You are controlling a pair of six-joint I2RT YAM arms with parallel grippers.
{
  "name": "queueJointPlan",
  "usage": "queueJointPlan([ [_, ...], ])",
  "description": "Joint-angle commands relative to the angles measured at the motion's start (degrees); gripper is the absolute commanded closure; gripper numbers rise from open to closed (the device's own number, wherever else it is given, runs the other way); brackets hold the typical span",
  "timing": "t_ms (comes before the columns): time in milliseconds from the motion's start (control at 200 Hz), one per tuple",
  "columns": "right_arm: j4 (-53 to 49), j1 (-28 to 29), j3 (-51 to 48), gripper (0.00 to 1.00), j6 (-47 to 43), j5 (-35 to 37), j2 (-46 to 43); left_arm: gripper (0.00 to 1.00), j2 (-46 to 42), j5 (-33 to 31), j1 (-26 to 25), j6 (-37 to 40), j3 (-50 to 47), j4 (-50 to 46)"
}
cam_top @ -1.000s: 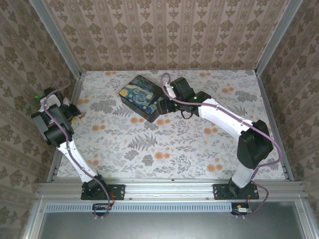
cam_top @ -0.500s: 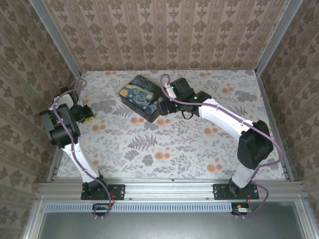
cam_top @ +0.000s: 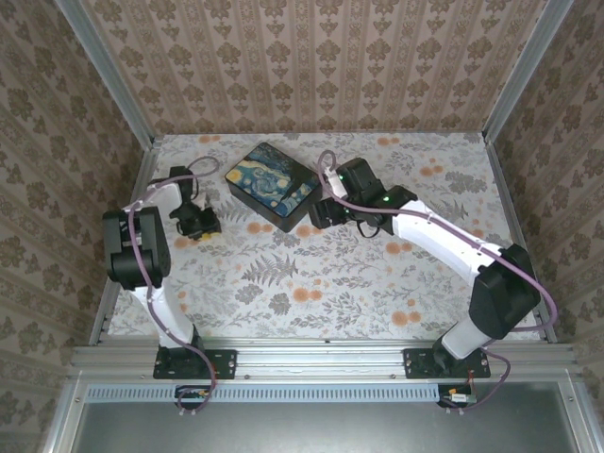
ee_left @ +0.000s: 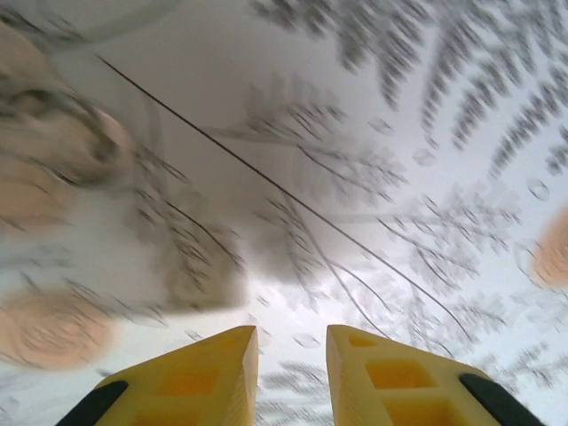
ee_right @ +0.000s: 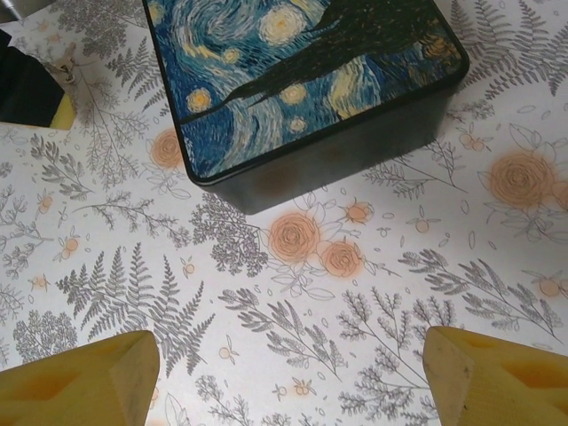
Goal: Unlock the padlock with the key
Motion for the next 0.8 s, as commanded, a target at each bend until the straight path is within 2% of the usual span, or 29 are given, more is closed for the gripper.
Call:
queueJointPlan([
  [0, 1.61, -0.42, -1.88, 0.21, 1.32, 1.46, -3.05, 0.72, -4.51, -0.13, -0.39, -1.3, 1.05, -3.67],
  [140, 2.1, -0.62, -3.27, 0.21, 1.32, 1.31, -4.3, 0.72, -5.48, -6.57, 0.23, -1.12, 5.82, -6.24],
  [260, 2.25, -0.78, -3.76, 0.21, 1.19, 1.15, -4.42, 0.71, -3.04, -9.31, 1.52, -3.01, 8.05, -5.55],
  [510, 3.5, -1.48, -5.18, 0.21, 1.22, 0.93, -4.43, 0.72, 3.99, -13.93, 1.89, -8.81, 11.73, -5.67],
  [795, 4.87, -2.57, -6.76, 0.21, 1.42, 0.03, -3.39, 0.72, 5.83, -15.29, 3.61, -13.23, 8.38, -2.14],
])
